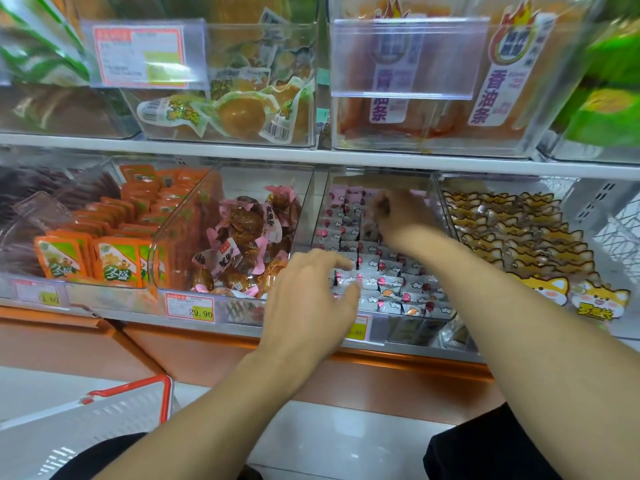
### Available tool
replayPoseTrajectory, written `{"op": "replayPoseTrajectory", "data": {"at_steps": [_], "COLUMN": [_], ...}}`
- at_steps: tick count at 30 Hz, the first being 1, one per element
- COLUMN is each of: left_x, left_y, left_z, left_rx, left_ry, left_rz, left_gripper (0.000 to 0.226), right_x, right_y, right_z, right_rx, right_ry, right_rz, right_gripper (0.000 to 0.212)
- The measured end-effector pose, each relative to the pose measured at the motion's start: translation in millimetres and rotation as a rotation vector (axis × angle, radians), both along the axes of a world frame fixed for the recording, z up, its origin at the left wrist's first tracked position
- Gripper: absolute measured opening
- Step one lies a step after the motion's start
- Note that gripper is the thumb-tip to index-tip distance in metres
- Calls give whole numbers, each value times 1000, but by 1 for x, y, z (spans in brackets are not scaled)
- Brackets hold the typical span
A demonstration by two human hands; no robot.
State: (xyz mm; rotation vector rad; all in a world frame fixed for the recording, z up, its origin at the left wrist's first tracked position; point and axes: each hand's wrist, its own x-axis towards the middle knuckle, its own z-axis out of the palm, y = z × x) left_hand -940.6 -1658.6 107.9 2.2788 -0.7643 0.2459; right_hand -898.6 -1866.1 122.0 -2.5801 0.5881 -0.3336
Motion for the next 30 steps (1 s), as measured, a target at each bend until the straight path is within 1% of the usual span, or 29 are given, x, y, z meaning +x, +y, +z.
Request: {"op": "replayPoseTrajectory", "data": {"at_steps": [2, 4, 6, 8, 9, 11, 14, 16, 18, 19, 21, 24, 27, 28, 30], "left_x": [6, 12, 17, 21, 22, 22, 18, 13, 7, 4, 2, 2, 4, 4, 4], "left_y": [5, 8, 11, 13, 13, 13, 14, 14, 14, 13, 11, 10, 12, 13, 15], "left_z": [4, 8, 10, 11, 12, 12, 14, 16, 17, 18, 19, 19, 17, 17, 17], "left_rx": [-82, -152, -226, -296, -322, -386, -465, -462, -525, -572, -636, -680, -663, -650, -624], "left_ry": [119, 211, 276, 313, 327, 392, 550, 675, 837, 902, 960, 1011, 1001, 984, 945], "left_rz": [46, 73, 84, 72, 62, 41, -5, -74, -151, -172, -174, -172, -198, -209, -234], "left_gripper": [11, 5, 6, 11, 13, 13, 18, 28, 34, 33, 27, 27, 29, 28, 30], "right_x": [-3, -10, -22, -36, -44, -60, -82, -94, -105, -109, -115, -120, -123, -124, -127], "right_y": [0, 0, -1, -2, -2, 3, 14, 20, 27, 30, 32, 32, 29, 28, 25], "right_z": [6, 11, 14, 17, 19, 23, 27, 27, 24, 22, 19, 17, 16, 15, 14], "right_rx": [113, 163, 171, 211, 274, 445, 748, 1045, 1280, 1369, 1506, 1581, 1571, 1563, 1507], "right_ry": [-140, -278, -398, -540, -609, -685, -639, -602, -537, -501, -440, -400, -359, -319, -175], "right_rz": [-46, -71, -93, -129, -149, -176, -152, -120, -113, -109, -95, -98, -114, -97, -26], "right_gripper": [27, 21, 10, 7, 3, 7, 6, 4, 8, 11, 16, 21, 23, 29, 45]}}
